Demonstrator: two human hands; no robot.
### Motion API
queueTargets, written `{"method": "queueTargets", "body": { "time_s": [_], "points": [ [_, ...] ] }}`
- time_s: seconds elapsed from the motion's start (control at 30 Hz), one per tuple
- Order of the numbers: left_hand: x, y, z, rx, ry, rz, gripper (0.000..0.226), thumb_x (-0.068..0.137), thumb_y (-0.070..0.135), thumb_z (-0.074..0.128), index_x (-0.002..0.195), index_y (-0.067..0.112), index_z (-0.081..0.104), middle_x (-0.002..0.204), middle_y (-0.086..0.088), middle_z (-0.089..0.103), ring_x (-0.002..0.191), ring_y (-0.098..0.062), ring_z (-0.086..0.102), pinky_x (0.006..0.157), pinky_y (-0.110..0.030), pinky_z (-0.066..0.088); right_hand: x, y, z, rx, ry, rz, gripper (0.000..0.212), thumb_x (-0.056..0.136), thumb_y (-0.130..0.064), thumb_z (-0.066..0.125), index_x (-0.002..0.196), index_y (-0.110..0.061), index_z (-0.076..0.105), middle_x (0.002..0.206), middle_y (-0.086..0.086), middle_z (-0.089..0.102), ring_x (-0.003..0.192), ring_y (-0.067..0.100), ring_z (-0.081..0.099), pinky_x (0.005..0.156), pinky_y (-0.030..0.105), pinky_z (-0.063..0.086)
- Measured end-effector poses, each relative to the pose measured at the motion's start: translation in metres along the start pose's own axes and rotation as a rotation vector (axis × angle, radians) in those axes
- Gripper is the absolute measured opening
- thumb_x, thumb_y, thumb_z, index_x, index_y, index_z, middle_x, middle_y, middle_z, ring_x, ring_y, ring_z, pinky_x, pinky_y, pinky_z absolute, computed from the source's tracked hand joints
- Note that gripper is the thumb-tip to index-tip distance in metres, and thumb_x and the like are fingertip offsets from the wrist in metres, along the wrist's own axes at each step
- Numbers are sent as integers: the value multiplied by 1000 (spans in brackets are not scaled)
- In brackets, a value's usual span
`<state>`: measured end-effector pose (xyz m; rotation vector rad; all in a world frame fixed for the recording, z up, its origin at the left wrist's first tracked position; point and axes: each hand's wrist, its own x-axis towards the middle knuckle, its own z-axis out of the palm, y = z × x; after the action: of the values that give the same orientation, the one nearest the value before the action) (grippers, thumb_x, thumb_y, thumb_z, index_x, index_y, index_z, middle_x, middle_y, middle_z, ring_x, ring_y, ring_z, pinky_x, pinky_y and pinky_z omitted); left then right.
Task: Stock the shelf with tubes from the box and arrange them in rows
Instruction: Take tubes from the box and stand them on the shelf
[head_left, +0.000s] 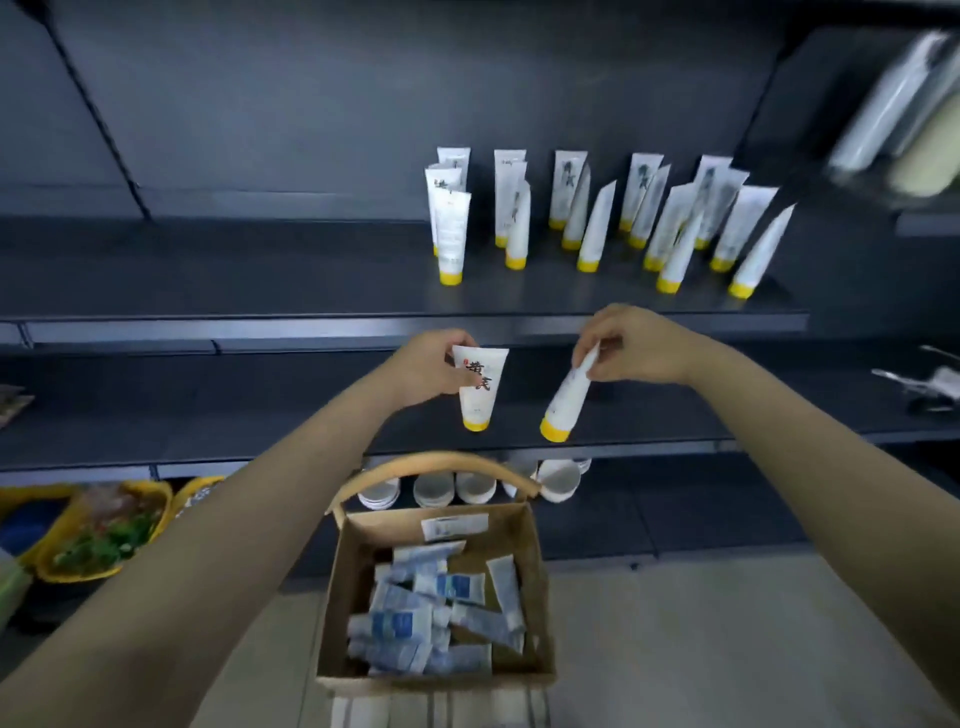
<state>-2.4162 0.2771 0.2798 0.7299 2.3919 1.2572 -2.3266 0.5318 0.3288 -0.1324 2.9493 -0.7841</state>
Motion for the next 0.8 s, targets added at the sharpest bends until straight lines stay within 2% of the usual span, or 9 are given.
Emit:
{"method": "queueTargets", "body": {
  "time_s": [0.13, 0.23, 0.37, 0.47, 0.57, 0.73, 0.8],
  "points": [
    [12, 45, 19, -88, 100, -28, 18, 80, 3, 71, 90, 13, 59, 94, -8, 64, 89, -21, 63, 79, -37, 58, -11, 22, -39, 8, 47, -41, 18, 76, -5, 69, 91, -14, 73, 100, 3, 57, 96, 19, 56, 89, 36, 50],
    [23, 75, 36, -111, 169, -27, 18, 81, 3, 70, 95, 10, 61, 89, -4, 63, 88, -19, 63, 76, -34, 59, -14, 42, -63, 28, 47, -71, 17, 75, -7, 68, 86, -19, 73, 94, 4, 63, 89, 23, 60, 84, 41, 53],
    [40, 102, 50, -106, 229, -37, 20, 81, 4, 70, 98, 8, 60, 91, -6, 63, 89, -19, 63, 71, -28, 59, -10, 63, -85, 33, 63, -87, 16, 76, -7, 69, 89, -16, 72, 94, 9, 64, 89, 25, 60, 85, 37, 52],
    [53, 116, 48, -20, 244, -37, 20, 80, 7, 70, 96, 14, 60, 90, -3, 64, 92, -21, 63, 78, -36, 58, 0, 75, -98, -3, 59, -104, 16, 76, -10, 69, 90, -19, 71, 97, 6, 60, 90, 22, 58, 86, 35, 52],
    [65, 125, 38, 53, 260, -24, 22, 81, 8, 69, 97, 18, 59, 86, 3, 61, 88, -18, 61, 83, -37, 55, 14, 82, -108, -26, 82, -104, 15, 79, -16, 68, 87, -28, 68, 99, 2, 56, 93, 20, 57, 86, 32, 50],
    [85, 122, 23, 26, 313, 7, 23, 82, 8, 68, 98, 17, 56, 95, -1, 61, 99, -23, 63, 86, -43, 55, 31, 79, -117, -79, 142, -60, 12, 84, -17, 65, 93, -23, 68, 103, 4, 51, 94, 18, 52, 83, 24, 42],
    [94, 116, 20, 32, 330, 28, 22, 83, 9, 68, 99, 16, 56, 99, -3, 62, 100, -24, 62, 85, -43, 55, 38, 78, -117, -96, 173, -43, 14, 81, -16, 67, 90, -27, 66, 103, 3, 50, 96, 19, 53, 85, 27, 45]
  ]
}}
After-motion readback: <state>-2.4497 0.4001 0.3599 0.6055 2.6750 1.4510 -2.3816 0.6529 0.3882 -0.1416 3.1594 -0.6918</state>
